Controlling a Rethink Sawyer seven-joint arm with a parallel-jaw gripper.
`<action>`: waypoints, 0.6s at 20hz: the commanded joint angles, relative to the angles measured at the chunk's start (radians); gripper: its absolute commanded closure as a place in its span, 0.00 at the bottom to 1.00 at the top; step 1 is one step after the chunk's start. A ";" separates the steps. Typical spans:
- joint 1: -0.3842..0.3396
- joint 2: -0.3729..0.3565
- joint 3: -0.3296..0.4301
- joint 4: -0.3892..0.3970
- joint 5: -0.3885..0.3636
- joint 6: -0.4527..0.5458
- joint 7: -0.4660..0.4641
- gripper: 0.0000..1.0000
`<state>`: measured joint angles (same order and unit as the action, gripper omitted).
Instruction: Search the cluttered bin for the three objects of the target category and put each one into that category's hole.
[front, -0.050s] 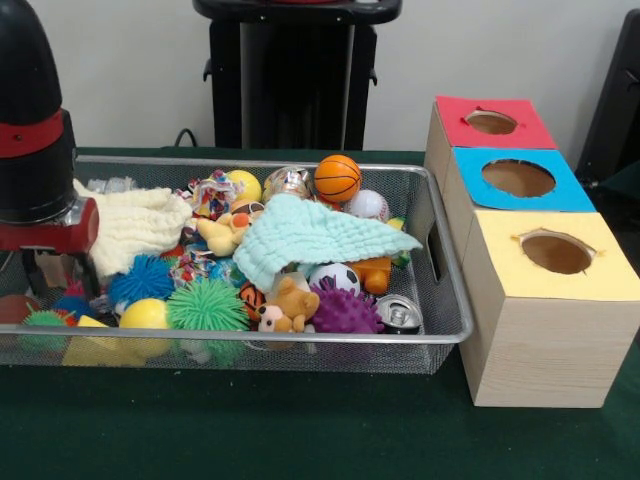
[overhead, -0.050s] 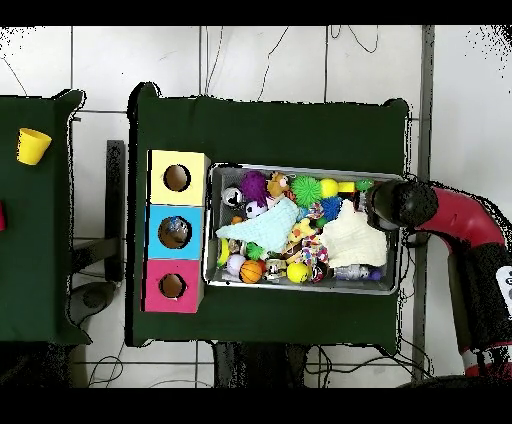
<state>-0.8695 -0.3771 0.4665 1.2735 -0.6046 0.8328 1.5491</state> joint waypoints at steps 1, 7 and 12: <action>0.036 -0.032 0.046 0.084 -0.018 -0.024 -0.135 0.00; 0.038 -0.054 0.031 0.098 -0.018 -0.025 -0.130 0.00; 0.025 -0.040 0.000 0.132 -0.061 -0.082 -0.125 0.00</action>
<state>-0.8326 -0.4215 0.4665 1.2872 -0.6068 0.8259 1.5491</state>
